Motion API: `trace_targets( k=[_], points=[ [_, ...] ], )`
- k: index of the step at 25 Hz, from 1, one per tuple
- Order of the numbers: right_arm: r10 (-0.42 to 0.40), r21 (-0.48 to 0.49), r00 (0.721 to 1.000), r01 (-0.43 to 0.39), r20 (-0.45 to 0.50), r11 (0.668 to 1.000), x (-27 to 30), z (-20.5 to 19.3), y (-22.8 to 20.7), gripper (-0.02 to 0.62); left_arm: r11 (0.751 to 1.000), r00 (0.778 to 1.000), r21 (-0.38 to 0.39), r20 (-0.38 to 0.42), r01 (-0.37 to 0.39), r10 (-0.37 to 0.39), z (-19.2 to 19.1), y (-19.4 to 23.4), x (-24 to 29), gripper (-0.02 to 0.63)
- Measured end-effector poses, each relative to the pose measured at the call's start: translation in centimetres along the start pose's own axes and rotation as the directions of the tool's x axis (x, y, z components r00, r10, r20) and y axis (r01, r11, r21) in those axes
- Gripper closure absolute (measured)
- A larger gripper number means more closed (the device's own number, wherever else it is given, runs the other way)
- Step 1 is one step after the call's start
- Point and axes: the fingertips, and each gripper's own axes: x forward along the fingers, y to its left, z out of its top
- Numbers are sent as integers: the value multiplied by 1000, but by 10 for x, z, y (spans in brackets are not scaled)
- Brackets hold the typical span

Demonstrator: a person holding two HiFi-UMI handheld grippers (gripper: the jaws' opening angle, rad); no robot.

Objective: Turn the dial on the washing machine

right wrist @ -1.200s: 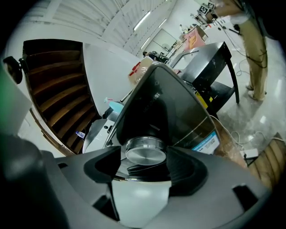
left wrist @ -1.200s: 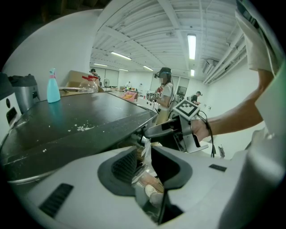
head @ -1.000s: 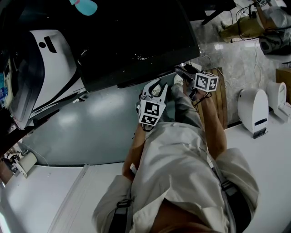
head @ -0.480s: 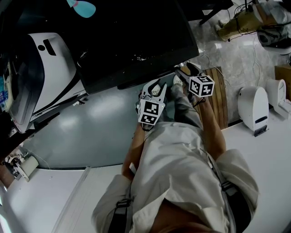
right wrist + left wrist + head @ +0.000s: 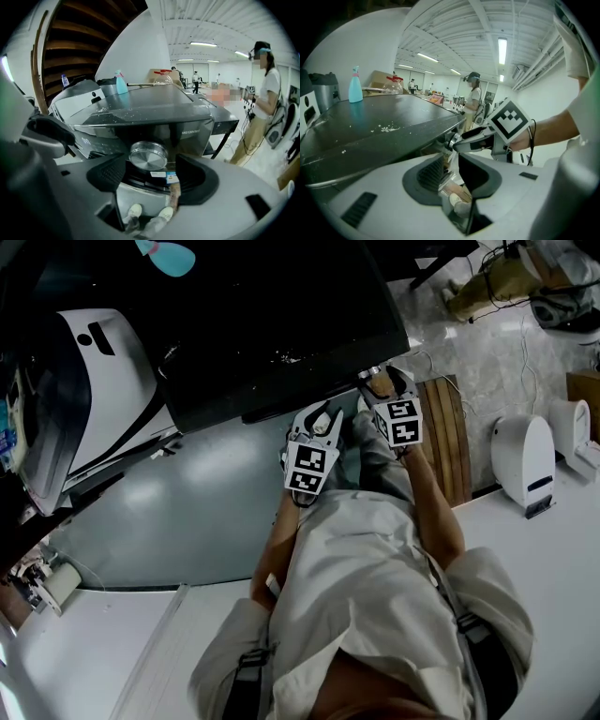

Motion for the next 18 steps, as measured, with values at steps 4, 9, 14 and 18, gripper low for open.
trace_targets(
  k=[4, 9, 14, 18],
  points=[
    [-47, -83, 999, 46, -11, 995, 1, -1, 3, 262, 1000, 1000, -12, 0, -3, 3, -2, 1, 0, 499],
    [-91, -154, 996, 86, -26, 984, 4, -2, 7, 276, 1000, 1000, -12, 3, -3, 3, -3, -1, -2, 499],
    [-131, -186, 991, 126, -14, 974, 5, 0, 8, 322, 1000, 1000, -16, 1, -6, 6, -5, 1, -3, 499],
    [-131, -171, 991, 127, -16, 977, 5, 0, 8, 329, 1000, 1000, -18, 0, -7, 7, -5, 1, -5, 499]
  ],
)
